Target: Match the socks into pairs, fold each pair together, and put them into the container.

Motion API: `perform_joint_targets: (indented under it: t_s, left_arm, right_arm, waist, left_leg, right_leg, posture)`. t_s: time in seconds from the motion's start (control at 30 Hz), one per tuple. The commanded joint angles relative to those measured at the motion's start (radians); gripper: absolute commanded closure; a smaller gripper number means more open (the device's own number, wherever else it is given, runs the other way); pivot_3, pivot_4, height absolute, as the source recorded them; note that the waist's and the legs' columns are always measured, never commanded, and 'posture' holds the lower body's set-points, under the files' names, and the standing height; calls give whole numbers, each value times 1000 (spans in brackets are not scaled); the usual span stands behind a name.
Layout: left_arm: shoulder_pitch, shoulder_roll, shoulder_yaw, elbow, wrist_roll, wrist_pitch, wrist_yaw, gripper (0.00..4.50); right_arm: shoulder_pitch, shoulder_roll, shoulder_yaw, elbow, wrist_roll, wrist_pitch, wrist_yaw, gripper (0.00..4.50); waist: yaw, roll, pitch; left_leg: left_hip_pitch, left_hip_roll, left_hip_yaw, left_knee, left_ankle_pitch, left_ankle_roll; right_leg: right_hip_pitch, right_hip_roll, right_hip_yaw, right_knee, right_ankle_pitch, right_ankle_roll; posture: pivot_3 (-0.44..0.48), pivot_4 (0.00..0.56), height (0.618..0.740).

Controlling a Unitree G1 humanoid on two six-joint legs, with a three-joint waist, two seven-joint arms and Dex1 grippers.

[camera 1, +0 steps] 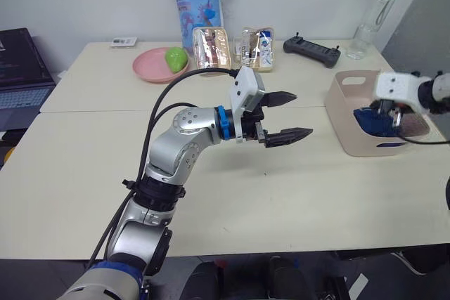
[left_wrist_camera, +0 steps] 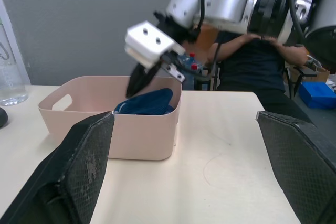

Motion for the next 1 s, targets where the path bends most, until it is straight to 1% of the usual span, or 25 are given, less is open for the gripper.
perform_joint_targets:
  t_s: [0.03,0.23,0.43,0.53,0.57,0.6,0.63,0.73,0.83,0.93,0.97,1.0]
  left_arm:
    - [-1,-4,-16,-48,4,-4,2,0]
    - [3,4,-19,-53,8,-3,2,0]
    - [14,35,-2,-62,-2,10,-4,0]
    - [28,83,12,-62,-6,14,-33,0]
    - [34,96,23,-57,-4,10,-32,0]
    - [40,110,36,-50,-1,3,-28,0]
    - [50,129,52,-39,7,-11,-24,0]
    - [85,165,116,5,39,-69,23,0]
    - [141,176,217,75,88,-152,144,0]
    - [232,187,247,94,126,-225,177,0]
    - [274,189,252,96,144,-257,189,0]
    - [303,190,256,97,154,-279,196,0]
  right_arm:
    - [-4,-5,48,63,-77,-52,-71,4462]
    - [-39,14,59,146,-96,-85,-123,4462]
    - [-136,-1,10,170,-58,-78,-183,4462]
    - [-180,10,-46,154,-5,-55,-194,4462]
    - [-191,15,-63,142,7,-50,-206,4195]
    - [-196,23,-81,125,25,-45,-213,4080]
    - [-199,40,-114,97,59,-41,-230,3857]
    - [-160,109,-221,-36,177,32,-282,2809]
    - [28,242,-339,-376,335,199,-362,1732]
    - [231,350,-374,-681,418,331,-424,625]
    - [298,409,-384,-785,459,396,-466,275]
    - [342,449,-391,-860,484,449,-498,19]
  waist:
    - [-2,0,0]
    - [-8,0,0]
    - [-8,0,0]
    - [-8,0,0]
    - [-8,0,0]
    - [-8,0,0]
    - [-8,0,0]
    - [-15,0,0]
    - [-13,-2,-2]
    - [-4,-2,-2]
    - [-1,-1,-2]
    - [2,-1,-2]
  left_leg:
    - [0,0,0,0,0,0]
    - [2,0,2,0,0,0]
    - [2,0,2,0,0,0]
    - [2,0,2,0,0,0]
    - [2,0,2,0,0,0]
    - [2,0,2,0,0,0]
    - [2,0,2,0,0,0]
    - [2,0,3,0,0,1]
    - [2,2,0,0,-1,1]
    - [0,2,-3,0,-1,1]
    - [-1,2,-3,0,-1,1]
    - [-2,2,-3,0,-1,1]
  right_leg:
    - [0,0,0,0,0,0]
    - [0,0,2,1,0,0]
    - [0,0,2,1,0,1]
    - [0,0,2,1,0,1]
    - [0,0,2,1,0,1]
    - [0,0,2,1,0,1]
    - [0,0,2,1,0,1]
    - [0,0,3,1,1,1]
    - [1,0,0,2,1,1]
    - [0,0,-3,2,1,1]
    - [-1,0,-3,1,1,1]
    - [-2,0,-3,1,1,1]
  posture:
    - [0,150,740]
    - [0,150,740]
    - [0,150,740]
    - [0,150,740]
    - [0,150,740]
    - [0,150,740]
    - [0,150,740]
    - [0,150,740]
    - [0,150,740]
    - [0,150,740]
    - [0,150,740]
    - [0,150,740]
